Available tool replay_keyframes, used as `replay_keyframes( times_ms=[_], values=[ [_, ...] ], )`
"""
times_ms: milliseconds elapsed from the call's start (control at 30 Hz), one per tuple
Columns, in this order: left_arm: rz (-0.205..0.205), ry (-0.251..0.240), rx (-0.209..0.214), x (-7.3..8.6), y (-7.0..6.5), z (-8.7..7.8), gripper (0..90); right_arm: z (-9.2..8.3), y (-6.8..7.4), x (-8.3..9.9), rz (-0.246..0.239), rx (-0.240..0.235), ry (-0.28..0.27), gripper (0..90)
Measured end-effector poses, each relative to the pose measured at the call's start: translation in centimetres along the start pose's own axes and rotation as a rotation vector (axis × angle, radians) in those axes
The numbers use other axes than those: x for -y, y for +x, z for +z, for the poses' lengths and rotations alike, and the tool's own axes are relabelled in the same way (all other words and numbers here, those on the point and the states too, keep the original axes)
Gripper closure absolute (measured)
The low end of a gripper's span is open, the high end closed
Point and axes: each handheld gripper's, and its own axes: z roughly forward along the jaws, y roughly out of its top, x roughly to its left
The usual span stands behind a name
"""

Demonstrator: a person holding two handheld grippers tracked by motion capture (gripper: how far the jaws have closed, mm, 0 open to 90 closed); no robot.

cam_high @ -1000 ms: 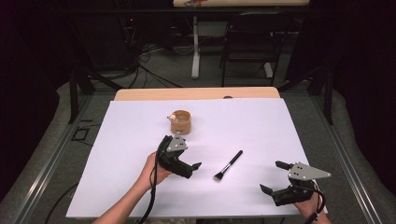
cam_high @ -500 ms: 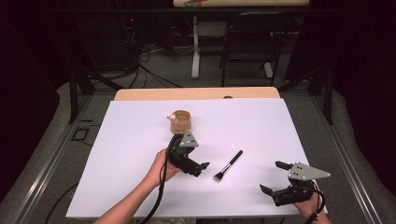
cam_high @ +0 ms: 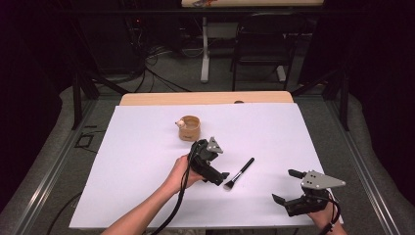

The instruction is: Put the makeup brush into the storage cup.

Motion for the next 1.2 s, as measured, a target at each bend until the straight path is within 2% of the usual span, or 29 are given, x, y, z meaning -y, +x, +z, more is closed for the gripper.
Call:
replay_keyframes(
  times_ms=[233,600,700,833,933,1200],
  values=[
    [0.012,0.063,0.006,-1.3,-0.4,1.3,0.8,0.0,0.0,0.0,-0.002,0.002,0.005,0.0],
    [0.015,0.152,0.013,-3.0,-1.0,3.5,22.2,0.0,0.0,0.0,-0.001,0.002,0.006,0.0],
    [0.006,0.170,0.018,-3.2,-1.0,3.8,24.4,0.0,0.0,0.0,-0.002,0.003,0.005,0.0],
    [-0.001,0.237,0.038,-3.5,-1.2,4.7,25.2,0.0,0.1,0.0,-0.004,0.002,0.006,0.0],
    [0.001,0.260,0.045,-3.7,-1.5,5.2,26.4,0.0,0.1,0.0,-0.007,0.003,0.008,0.0],
    [0.011,0.282,0.059,-4.1,-1.9,6.3,32.5,0.1,0.1,0.0,-0.009,0.003,0.014,0.0]
  ],
)
